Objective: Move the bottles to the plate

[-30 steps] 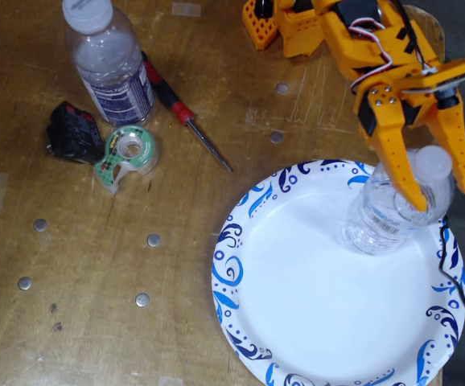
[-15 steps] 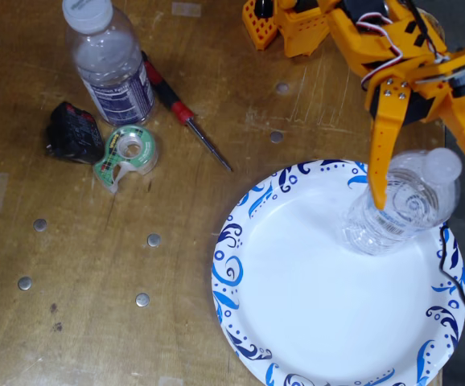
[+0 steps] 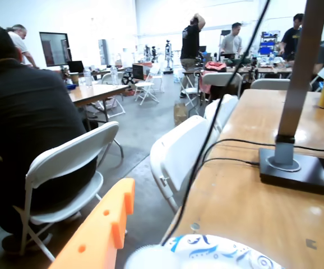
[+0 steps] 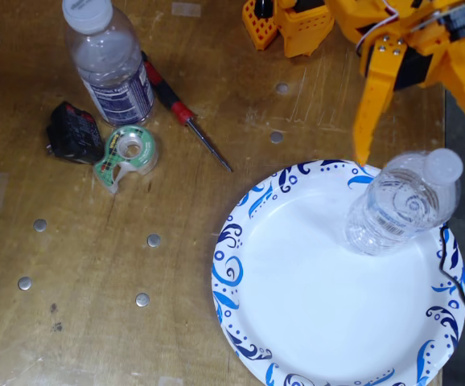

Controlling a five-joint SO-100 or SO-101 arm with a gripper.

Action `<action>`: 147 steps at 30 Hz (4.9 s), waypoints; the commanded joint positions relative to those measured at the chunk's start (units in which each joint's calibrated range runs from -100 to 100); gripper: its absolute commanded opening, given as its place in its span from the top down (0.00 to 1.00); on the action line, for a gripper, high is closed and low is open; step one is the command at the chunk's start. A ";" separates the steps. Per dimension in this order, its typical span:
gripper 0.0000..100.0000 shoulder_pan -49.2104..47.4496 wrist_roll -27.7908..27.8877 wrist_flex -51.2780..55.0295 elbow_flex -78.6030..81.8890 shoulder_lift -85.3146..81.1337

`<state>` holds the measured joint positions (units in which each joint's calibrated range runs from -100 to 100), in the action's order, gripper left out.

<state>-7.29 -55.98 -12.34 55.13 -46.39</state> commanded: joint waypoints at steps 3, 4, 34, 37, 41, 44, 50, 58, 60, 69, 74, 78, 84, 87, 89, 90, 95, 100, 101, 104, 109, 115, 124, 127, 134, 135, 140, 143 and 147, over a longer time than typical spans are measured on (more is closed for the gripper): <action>0.59 7.78 -0.20 17.13 -5.04 -14.82; 0.59 12.41 -0.20 19.48 -5.04 -17.18; 0.60 73.01 2.98 18.26 21.27 -35.06; 0.58 73.11 2.98 17.56 21.09 -33.12; 0.55 73.33 3.03 18.35 21.99 -33.03; 0.55 74.84 2.72 18.00 24.24 -33.03; 0.56 77.64 2.51 17.56 25.41 -32.44; 0.56 78.18 2.51 17.30 24.51 -29.91; 0.56 78.18 2.51 15.91 23.70 -27.72; 0.57 78.07 2.51 8.34 24.24 -21.74; 0.74 78.18 2.46 8.34 23.61 -21.74; 0.86 79.80 2.46 8.34 23.61 -21.40; 0.89 81.09 2.46 8.34 23.97 -21.40; 0.89 81.52 2.46 8.34 23.97 -21.57; 0.89 81.52 2.46 8.34 23.88 -21.74; 0.89 81.52 2.46 8.34 23.70 -21.74; 0.89 81.20 2.46 8.34 22.98 -21.82; 0.89 81.20 2.46 8.34 20.64 -21.82; 0.89 81.09 2.46 8.34 19.56 -21.74; 0.89 80.55 2.46 8.86 14.51 -20.98; 0.98 78.61 2.46 9.29 5.59 -18.87; 0.99 69.77 2.35 8.51 -5.58 -13.22; 0.99 51.55 0.63 8.42 -20.44 0.02; 0.99 44.87 0.58 8.42 -24.95 4.40; 0.99 28.05 0.53 9.21 -27.83 10.90; 0.99 25.89 0.53 9.29 -27.29 11.32; 0.99 17.16 -0.52 8.51 -21.52 11.57; 0.99 15.54 -2.34 8.42 -19.45 11.99; 0.99 15.43 -2.50 8.16 -20.26 15.79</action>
<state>9.02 -58.06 -3.06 35.88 -31.96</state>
